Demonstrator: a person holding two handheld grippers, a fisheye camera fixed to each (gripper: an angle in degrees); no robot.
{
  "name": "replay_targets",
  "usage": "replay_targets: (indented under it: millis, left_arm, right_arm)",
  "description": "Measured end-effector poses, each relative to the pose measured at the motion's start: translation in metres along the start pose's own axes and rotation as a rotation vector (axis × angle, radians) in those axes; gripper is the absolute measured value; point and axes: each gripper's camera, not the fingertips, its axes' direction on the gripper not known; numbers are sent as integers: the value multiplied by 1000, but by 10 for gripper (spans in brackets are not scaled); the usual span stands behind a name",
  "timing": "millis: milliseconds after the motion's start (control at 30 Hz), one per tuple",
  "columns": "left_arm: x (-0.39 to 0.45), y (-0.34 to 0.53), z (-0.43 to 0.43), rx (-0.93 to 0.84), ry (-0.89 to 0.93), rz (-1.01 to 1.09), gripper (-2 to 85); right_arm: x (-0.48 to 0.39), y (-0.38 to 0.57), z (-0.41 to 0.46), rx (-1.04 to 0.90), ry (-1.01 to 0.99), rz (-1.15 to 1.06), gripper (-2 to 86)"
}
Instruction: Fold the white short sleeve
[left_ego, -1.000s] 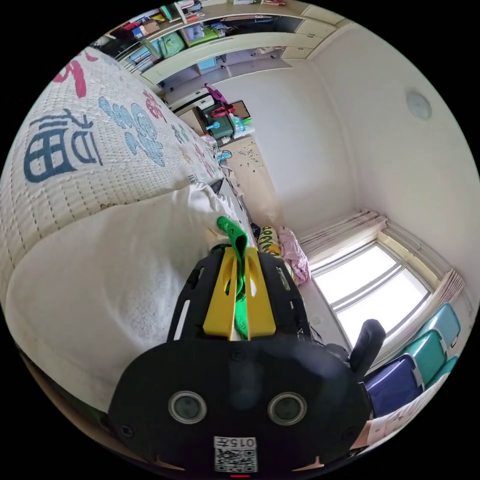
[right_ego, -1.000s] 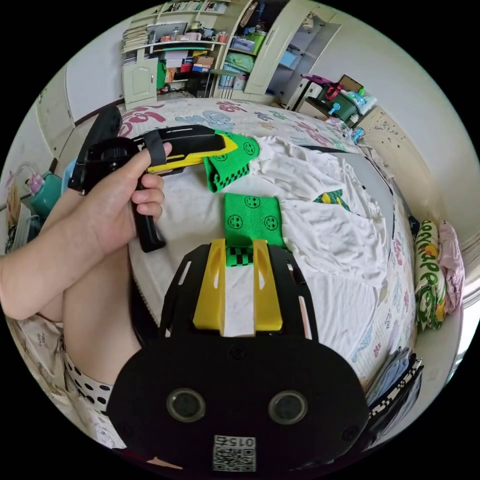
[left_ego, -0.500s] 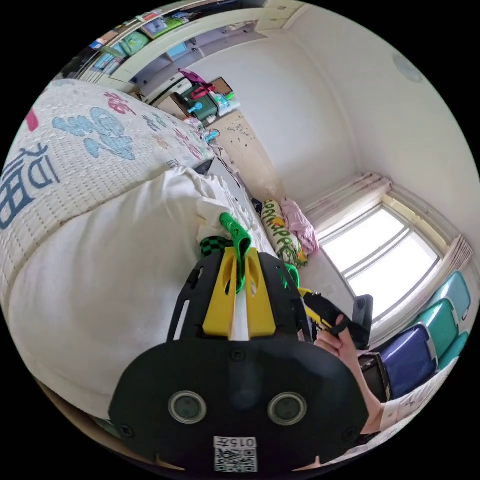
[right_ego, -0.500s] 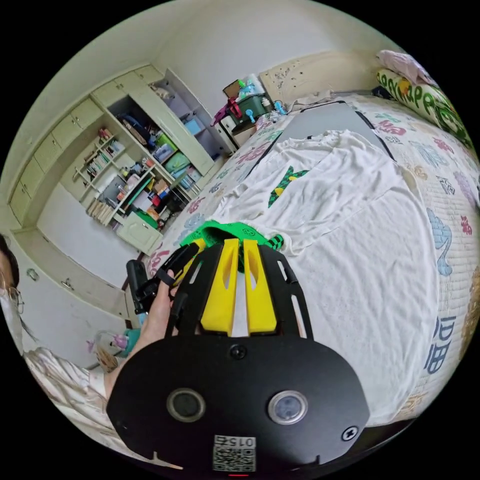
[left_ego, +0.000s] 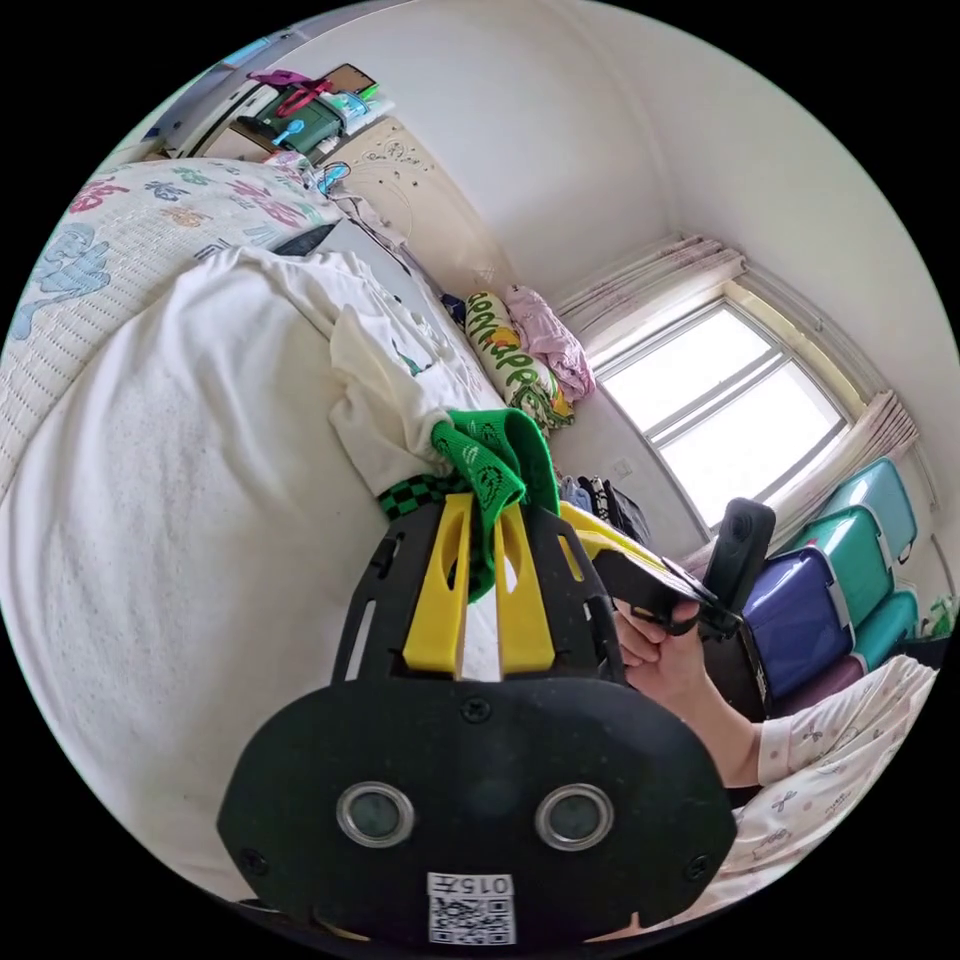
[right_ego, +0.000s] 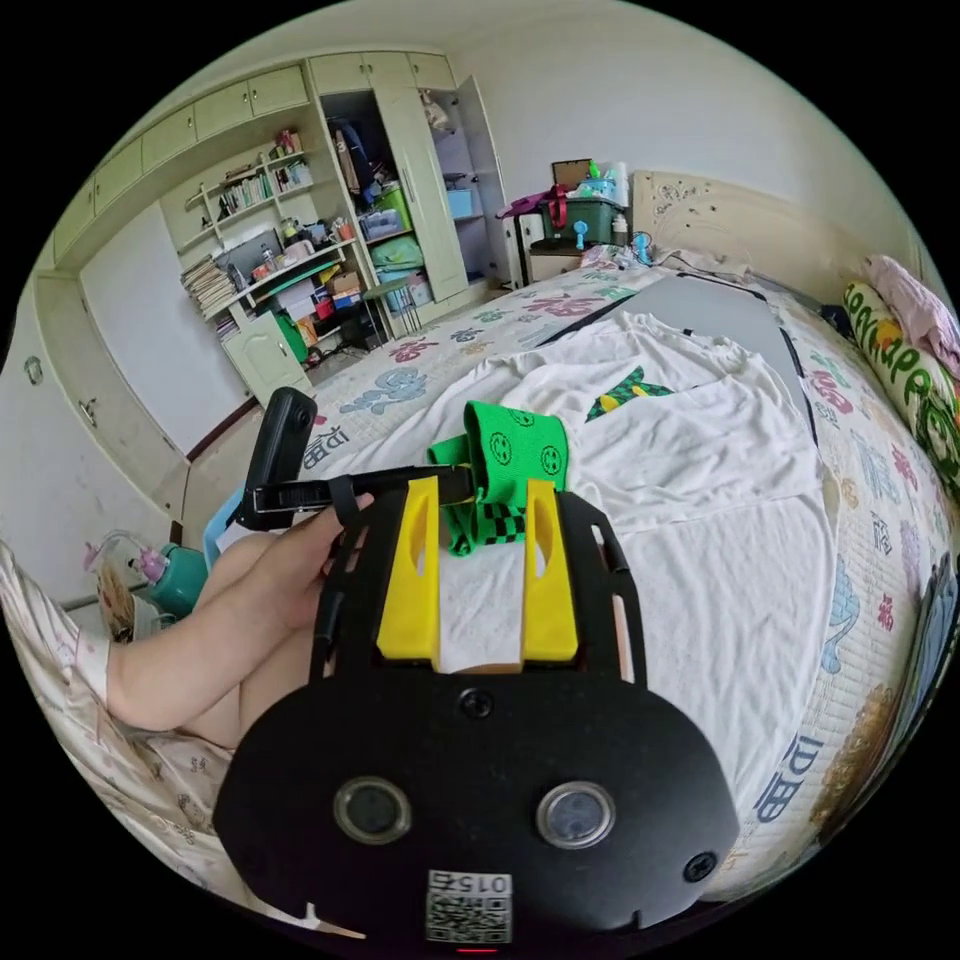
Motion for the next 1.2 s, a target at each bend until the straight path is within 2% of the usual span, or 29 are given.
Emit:
replay_targets:
  millis: [100, 367, 533, 700, 900, 1133, 1200]
  left_arm:
    - [-6, -1, 2, 1, 7, -4, 6]
    - [-25, 0, 1, 21, 38, -26, 4]
    - [-36, 5, 0, 30, 50, -38, 4]
    - [-49, 11, -4, 38, 67, -52, 4]
    - [-63, 21, -12, 59, 82, -67, 1]
    - [-65, 32, -24, 85, 76, -24, 12]
    - [-50, 39, -36, 173, 73, 71, 18]
  right_arm:
    - [-14, 3, 15, -39, -3, -77, 133]
    - [-62, 39, 45, -139, 293, -295, 123]
    - [-94, 44, 76, -174, 368, -351, 119]
    - [-105, 40, 84, -181, 414, -326, 93]
    - [-91, 52, 56, -100, 432, -209, 20]
    - [-75, 55, 28, -109, 305, -98, 43]
    - [-81, 53, 25, -112, 257, -112, 68]
